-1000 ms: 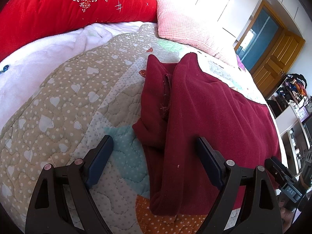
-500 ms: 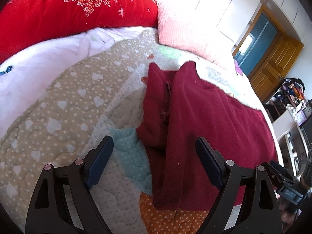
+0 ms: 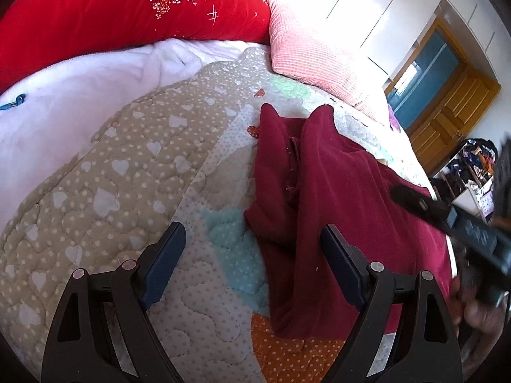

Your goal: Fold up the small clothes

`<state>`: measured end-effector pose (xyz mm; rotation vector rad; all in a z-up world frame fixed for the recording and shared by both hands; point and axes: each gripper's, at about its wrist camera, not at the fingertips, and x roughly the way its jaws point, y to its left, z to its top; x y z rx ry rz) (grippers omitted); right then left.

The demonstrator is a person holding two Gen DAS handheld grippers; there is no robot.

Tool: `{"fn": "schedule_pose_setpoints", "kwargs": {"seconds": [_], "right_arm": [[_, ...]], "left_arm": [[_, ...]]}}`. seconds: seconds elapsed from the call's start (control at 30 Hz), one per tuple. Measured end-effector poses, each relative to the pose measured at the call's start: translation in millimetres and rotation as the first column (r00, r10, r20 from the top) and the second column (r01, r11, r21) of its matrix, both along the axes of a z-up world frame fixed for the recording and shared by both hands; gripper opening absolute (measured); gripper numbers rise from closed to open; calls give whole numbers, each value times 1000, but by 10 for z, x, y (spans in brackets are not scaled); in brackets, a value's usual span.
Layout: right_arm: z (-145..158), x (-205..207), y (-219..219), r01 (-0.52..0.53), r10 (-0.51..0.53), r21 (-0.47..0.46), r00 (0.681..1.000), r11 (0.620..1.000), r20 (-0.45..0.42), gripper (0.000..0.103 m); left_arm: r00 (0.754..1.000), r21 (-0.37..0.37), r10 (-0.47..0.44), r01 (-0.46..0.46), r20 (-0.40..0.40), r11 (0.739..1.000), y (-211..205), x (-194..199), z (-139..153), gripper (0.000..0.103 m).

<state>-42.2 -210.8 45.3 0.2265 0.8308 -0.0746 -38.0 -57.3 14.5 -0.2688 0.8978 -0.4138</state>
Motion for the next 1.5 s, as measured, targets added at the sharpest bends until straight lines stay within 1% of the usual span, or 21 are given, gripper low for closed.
{"fn": "schedule_pose_setpoints", "kwargs": {"seconds": [0.1,0.23,0.37,0.43,0.47,0.5,0.57,0.67,0.73,0.8,0.87,0.9,0.93,1.03,1.13,1.27,1.3,1.4,1.5], "right_arm": [[-32,262,154,-41,41,-13,999,999,-18,69],[-133,590,316,-82,82,-7,995,997,-55,69],[-244,843,401,-91,89,-33,993,995,-79,69],[-302,937,415,-88,85,-30,992,996,-90,71],[-332,985,412,-84,81,-23,992,996,-97,74],[-352,1019,414,-81,79,-20,992,997,-103,76],[-357,1066,431,-84,80,-28,990,996,-114,76],[-287,1074,448,-97,92,-34,987,995,-129,76],[-194,1037,442,-91,89,-10,990,996,-108,76],[-82,983,457,-92,95,37,993,995,-69,76],[-39,970,546,-119,122,50,990,992,-71,77],[-53,983,617,-138,141,44,986,989,-93,77],[-78,1028,693,-162,164,28,977,986,-133,77],[-199,1148,860,-208,198,-24,953,978,-228,77],[-306,1209,930,-220,203,-38,944,975,-259,79],[-391,1266,978,-231,214,-33,941,972,-262,94],[-410,1283,996,-241,221,-41,937,970,-272,95],[-474,1318,1089,-281,237,-102,919,954,-315,96],[-541,1343,1197,-333,255,-179,900,926,-354,97]], "left_arm": [[1000,9,-6,6,-2,1000,-17,13,-14,86],[1000,2,-11,11,-8,1000,-13,26,-26,86],[1000,2,-14,15,-8,1000,-23,28,-40,86],[1000,4,-17,17,-8,1000,-32,29,-45,86],[1000,3,-18,18,-9,1000,-33,32,-47,86],[1000,3,-18,19,-9,1000,-35,39,-49,86],[1000,0,-20,20,-10,1000,-35,45,-49,86],[1000,-1,-21,21,-11,1000,-37,51,-54,86],[1000,-1,-20,20,-11,1000,-35,50,-53,86],[1000,-1,-20,20,-11,1000,-35,49,-53,86],[1000,-3,-20,20,-11,1000,-37,52,-54,86],[1000,-2,-21,21,-11,1000,-36,50,-53,86],[1000,-3,-21,21,-11,1000,-38,56,-55,86],[1000,-9,-21,21,-13,1000,-39,65,-62,86],[1000,-12,-21,21,-13,1000,-34,65,-63,87],[1000,-13,-22,22,-13,1000,-36,61,-61,87],[1000,-13,-22,22,-13,1000,-41,60,-60,87],[1000,-11,-23,22,-12,1000,-44,78,-64,87],[1000,-11,-23,23,-12,1000,-45,79,-65,87]]}}
